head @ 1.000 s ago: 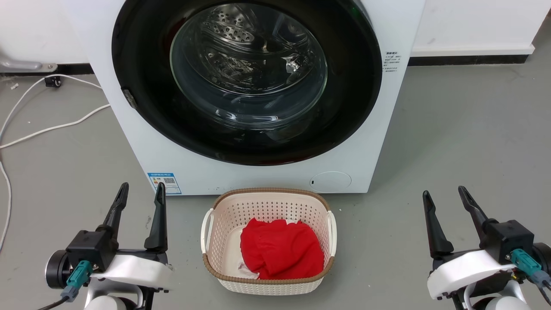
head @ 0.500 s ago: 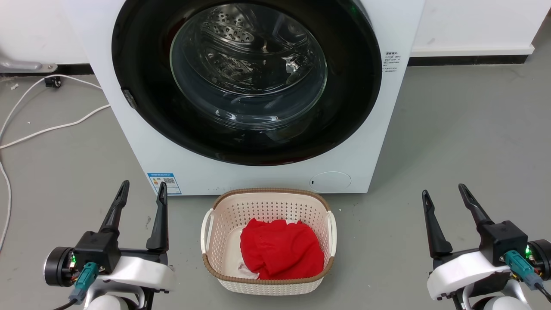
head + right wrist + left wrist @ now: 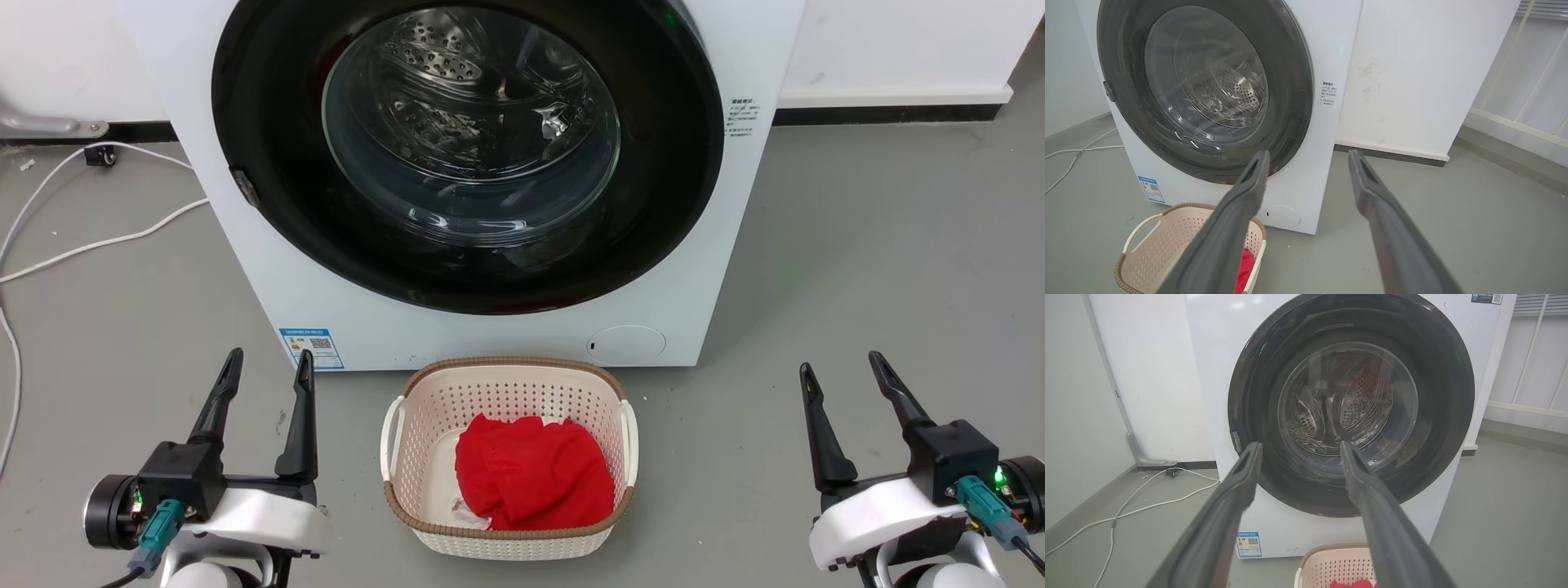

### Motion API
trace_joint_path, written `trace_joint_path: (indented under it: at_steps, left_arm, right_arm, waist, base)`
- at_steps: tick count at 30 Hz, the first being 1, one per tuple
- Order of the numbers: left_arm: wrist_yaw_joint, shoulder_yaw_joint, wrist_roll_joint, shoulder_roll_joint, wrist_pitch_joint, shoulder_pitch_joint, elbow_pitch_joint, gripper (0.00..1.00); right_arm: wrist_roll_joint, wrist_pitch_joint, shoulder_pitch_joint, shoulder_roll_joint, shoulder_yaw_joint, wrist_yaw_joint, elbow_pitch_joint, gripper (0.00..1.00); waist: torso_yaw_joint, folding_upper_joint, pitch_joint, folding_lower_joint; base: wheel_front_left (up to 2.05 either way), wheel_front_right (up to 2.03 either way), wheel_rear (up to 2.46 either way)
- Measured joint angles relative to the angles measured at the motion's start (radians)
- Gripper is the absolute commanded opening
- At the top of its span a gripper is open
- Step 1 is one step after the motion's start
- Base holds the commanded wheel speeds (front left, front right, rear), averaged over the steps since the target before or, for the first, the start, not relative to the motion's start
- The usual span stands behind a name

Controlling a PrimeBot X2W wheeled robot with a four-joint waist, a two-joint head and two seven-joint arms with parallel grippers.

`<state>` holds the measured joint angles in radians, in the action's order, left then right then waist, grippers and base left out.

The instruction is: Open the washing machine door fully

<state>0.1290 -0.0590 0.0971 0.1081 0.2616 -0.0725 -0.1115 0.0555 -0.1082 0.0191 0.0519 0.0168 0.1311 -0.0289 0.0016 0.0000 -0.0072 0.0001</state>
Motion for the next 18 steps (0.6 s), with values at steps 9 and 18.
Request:
trace_joint_path:
  at_steps: [9, 18]
  left_arm:
    - [0.000, -0.008, -0.005, -0.005, 0.000, 0.000, 0.002, 1.00]
    - [0.000, -0.012, -0.006, -0.008, 0.000, 0.000, 0.004, 1.00]
  right_arm:
    - [-0.048, -0.025, 0.001, 0.000, -0.003, 0.000, 0.004, 0.00]
    - [-0.604, -0.113, 0.026, -0.001, 0.046, 0.000, -0.015, 0.00]
  waist:
    - [-0.002, 0.0000, 0.002, 0.0000]
    - [-0.004, 0.0000, 0.004, 0.0000]
  base:
    - [0.00, 0.00, 0.00]
    - [0.00, 0.00, 0.00]
